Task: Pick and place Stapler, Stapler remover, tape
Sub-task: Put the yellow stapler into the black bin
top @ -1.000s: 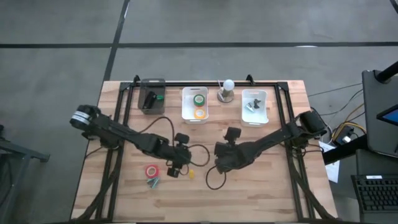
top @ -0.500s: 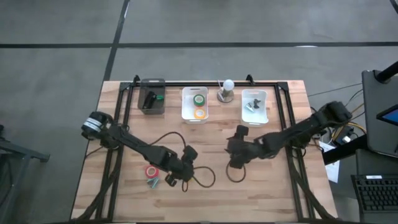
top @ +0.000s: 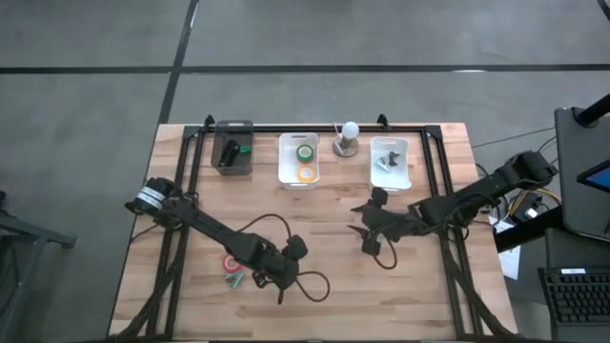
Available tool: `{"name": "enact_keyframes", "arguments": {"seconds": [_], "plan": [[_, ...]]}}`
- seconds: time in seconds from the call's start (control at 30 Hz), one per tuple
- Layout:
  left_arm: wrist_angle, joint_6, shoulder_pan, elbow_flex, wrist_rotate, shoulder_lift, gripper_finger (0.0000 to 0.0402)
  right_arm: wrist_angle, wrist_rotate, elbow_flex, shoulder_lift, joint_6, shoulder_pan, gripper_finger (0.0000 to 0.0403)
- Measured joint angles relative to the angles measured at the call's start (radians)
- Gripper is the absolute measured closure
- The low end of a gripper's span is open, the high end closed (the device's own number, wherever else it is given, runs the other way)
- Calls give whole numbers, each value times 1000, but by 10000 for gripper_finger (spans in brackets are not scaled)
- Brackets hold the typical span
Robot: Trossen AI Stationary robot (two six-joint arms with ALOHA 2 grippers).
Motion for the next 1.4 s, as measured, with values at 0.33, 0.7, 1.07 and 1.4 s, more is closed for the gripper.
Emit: {"name": "enact_keyframes", "arguments": {"seconds": [0.33,0.7,1.07,1.4], "plan": [[38,-8,0,-4,1,15,271,3,-3,0,17,-4,0,177],[84,-47,2,-8,28,41,299,2,-19,0,22,-7,0,177],[83,-140,2,-11,33,53,303,11,-19,0,22,-11,0,177],[62,-344,28,-10,79,55,283,14,-19,0,22,-11,0,177]]}}
